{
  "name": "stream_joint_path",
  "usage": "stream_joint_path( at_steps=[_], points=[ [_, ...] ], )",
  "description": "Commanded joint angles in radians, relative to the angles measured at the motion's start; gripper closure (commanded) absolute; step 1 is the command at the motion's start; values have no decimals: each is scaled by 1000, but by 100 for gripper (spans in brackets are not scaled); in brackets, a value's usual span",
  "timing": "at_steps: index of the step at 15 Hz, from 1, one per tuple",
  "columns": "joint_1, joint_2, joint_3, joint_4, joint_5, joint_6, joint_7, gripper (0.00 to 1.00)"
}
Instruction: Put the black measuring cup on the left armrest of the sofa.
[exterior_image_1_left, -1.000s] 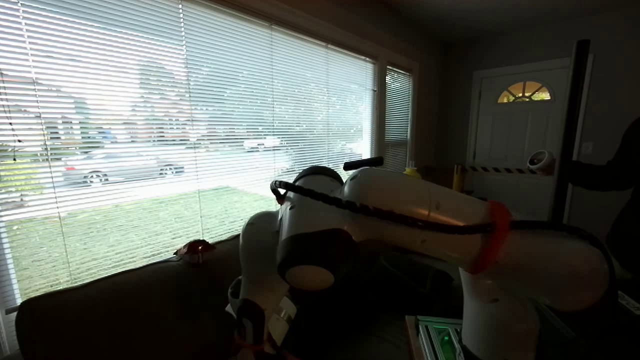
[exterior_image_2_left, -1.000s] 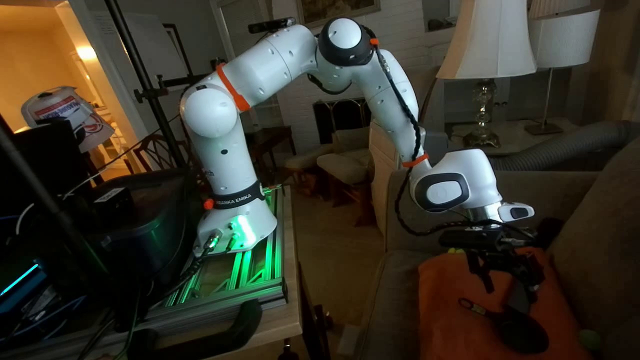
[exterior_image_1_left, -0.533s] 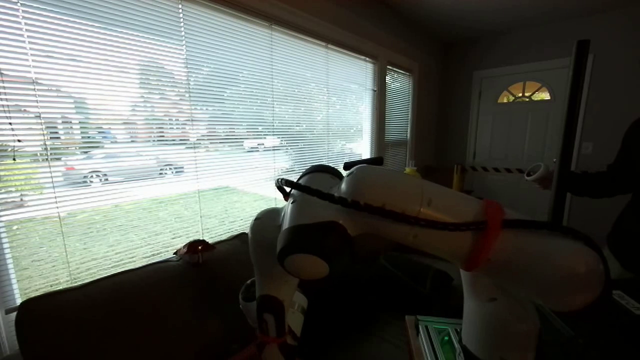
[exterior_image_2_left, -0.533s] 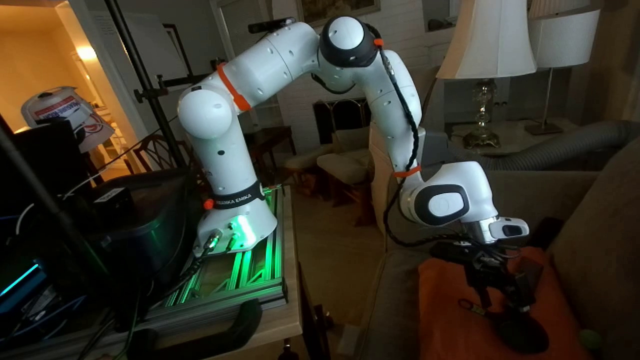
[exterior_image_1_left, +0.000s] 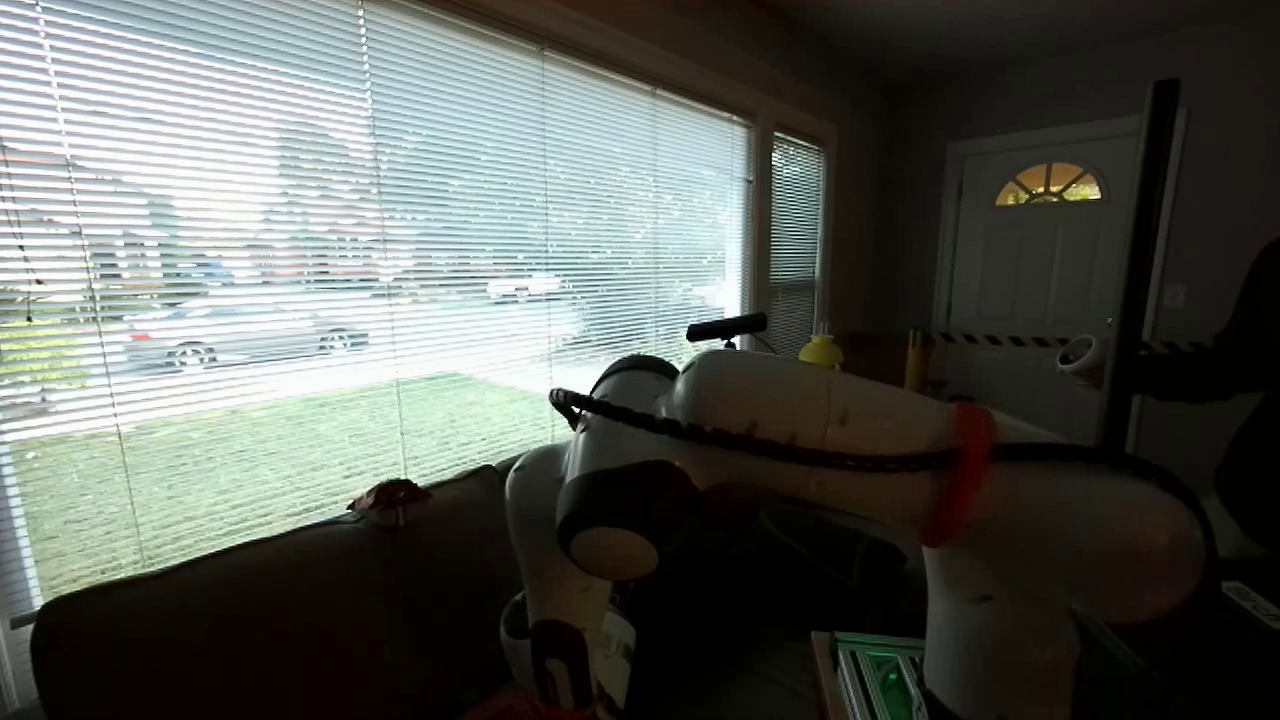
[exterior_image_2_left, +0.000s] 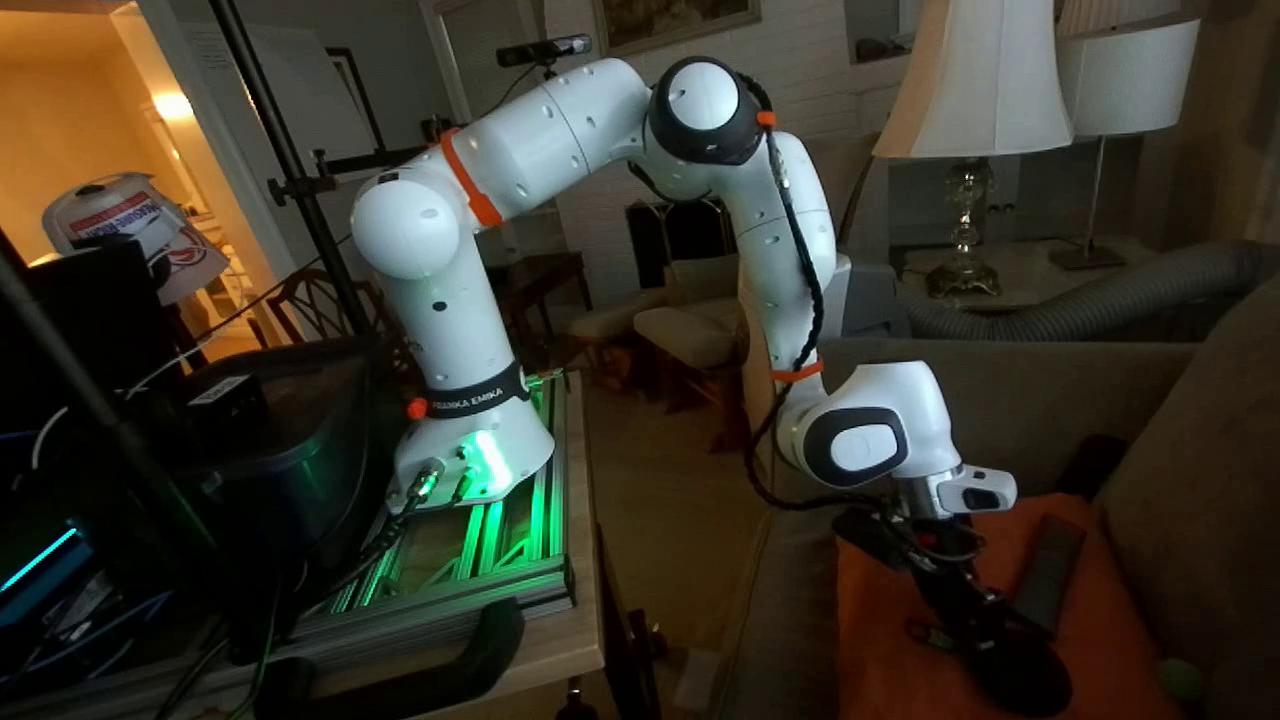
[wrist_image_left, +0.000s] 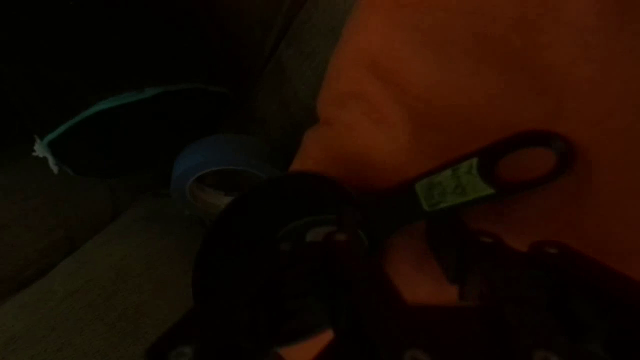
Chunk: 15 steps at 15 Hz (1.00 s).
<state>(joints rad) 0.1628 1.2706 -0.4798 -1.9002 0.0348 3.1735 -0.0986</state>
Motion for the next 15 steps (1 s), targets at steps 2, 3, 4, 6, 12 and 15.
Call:
stream_joint_path(
  at_steps=[2,3,4,6,12,15],
  points=[
    [-13,20,23,15,-26,38,36,96],
    [-12,16,24,16,-27,40,33,99],
    [-7,8,23,15,-32,40,27,100],
    [13,-30,6,10,-59,41,-4,97],
    [-18,-228,50,42,-210,75,-143,97],
    [-126,-335,223,59,-282,44,-200,97]
  ],
)
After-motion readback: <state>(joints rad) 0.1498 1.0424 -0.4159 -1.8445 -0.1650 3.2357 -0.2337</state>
